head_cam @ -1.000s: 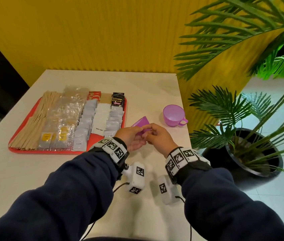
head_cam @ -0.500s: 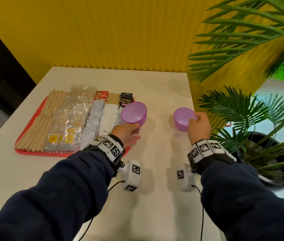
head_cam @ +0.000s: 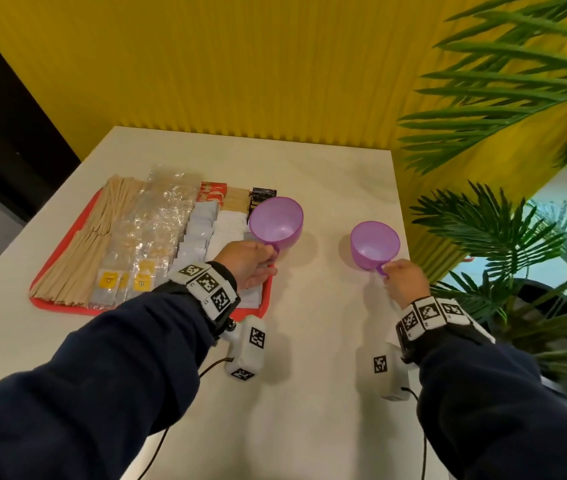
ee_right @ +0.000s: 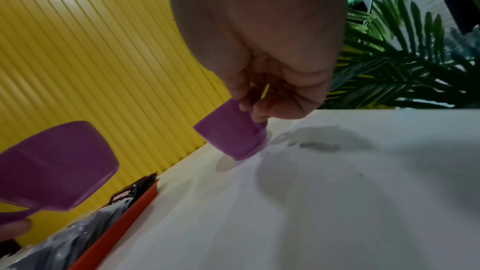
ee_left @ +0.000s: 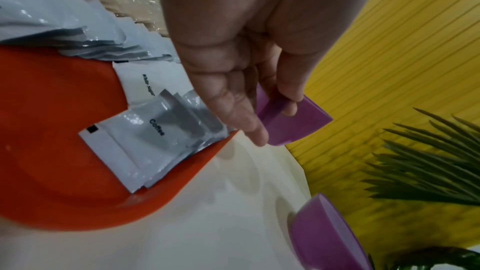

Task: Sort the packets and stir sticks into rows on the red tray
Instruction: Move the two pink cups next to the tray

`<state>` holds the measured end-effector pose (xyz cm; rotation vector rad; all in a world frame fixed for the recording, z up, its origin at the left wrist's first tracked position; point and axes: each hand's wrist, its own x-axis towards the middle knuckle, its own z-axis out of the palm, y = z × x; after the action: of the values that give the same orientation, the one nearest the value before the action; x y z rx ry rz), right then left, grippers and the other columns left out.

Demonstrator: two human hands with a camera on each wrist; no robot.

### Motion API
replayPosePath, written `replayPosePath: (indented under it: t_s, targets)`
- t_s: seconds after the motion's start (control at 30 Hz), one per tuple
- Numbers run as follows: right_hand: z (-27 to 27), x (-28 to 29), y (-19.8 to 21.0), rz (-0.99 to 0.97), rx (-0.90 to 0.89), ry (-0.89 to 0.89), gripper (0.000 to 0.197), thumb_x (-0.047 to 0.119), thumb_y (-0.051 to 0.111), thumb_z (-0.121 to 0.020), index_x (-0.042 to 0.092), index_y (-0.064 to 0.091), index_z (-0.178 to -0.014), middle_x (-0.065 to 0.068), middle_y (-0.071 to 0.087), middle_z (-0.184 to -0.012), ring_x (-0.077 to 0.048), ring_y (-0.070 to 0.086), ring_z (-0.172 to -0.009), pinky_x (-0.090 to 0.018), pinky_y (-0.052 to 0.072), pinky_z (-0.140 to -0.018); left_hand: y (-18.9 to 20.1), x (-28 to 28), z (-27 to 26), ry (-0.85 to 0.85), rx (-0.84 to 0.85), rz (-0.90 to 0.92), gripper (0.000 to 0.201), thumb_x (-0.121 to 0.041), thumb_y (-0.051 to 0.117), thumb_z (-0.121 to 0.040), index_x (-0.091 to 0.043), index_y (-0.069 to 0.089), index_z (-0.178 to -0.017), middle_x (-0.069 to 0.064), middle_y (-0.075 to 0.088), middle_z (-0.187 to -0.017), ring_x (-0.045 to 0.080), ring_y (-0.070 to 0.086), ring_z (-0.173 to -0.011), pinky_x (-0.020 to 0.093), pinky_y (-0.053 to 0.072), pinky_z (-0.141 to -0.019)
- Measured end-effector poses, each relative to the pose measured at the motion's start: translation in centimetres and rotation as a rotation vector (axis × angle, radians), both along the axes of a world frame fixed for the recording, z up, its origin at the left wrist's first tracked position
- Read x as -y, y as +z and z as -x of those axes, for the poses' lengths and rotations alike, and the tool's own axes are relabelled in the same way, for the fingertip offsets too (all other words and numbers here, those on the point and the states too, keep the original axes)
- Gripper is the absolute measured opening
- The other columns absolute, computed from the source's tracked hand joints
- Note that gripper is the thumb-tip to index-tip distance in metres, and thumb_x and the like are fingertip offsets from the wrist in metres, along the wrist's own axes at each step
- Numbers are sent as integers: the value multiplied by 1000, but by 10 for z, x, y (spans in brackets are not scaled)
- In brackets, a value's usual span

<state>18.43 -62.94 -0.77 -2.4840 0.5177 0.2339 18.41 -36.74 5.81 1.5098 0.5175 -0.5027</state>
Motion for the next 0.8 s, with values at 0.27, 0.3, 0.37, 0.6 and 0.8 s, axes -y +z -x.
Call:
replayPosePath:
  t_s: [0.27,0.3,0.37,0.6,0.8]
  targets:
    - [-39,-32,-4,-401,78,-109,13,11,49,-92,10,62,-94,-10,59,-91,-22,53,-83,-36,45,-80,-23,1,23,-161,-58,-64,19,-10,49,-96,-10,55,-78,5,57,-77,13,56,-63,14,42,-47]
    - [-43,-37,-3,-427,63,-102,11,12,49,-92,14,59,-88,-8,58,-89,-21,53,-82,-35,45,-78,-25,0,26,-180,-67,-65,20,-9,49,-95,-9,55,-77,6,56,-77,14,55,-64,14,42,-44]
    - [-49,-46,-1,-451,37,-54,14,12,49,-92,18,54,-82,-7,57,-89,-21,53,-82,-32,45,-73,-27,-3,31,-216,-86,-59,21,-6,49,-95,-8,55,-74,7,55,-73,15,53,-64,13,41,-39]
    - [-65,-71,1,-432,-20,61,28,11,49,-93,25,47,-69,-6,57,-89,-13,53,-65,-20,41,-58,-40,-7,38,-294,-71,-174,15,-19,61,-90,-13,63,-76,-2,60,-64,8,54,-55,14,38,-44]
    - [-67,-84,5,-354,-87,174,33,1,48,-91,19,47,-64,-12,56,-95,-22,53,-81,-25,40,-65,-44,-1,43,-234,-59,-194,16,-18,63,-88,-9,65,-74,3,61,-66,8,52,-52,11,38,-39]
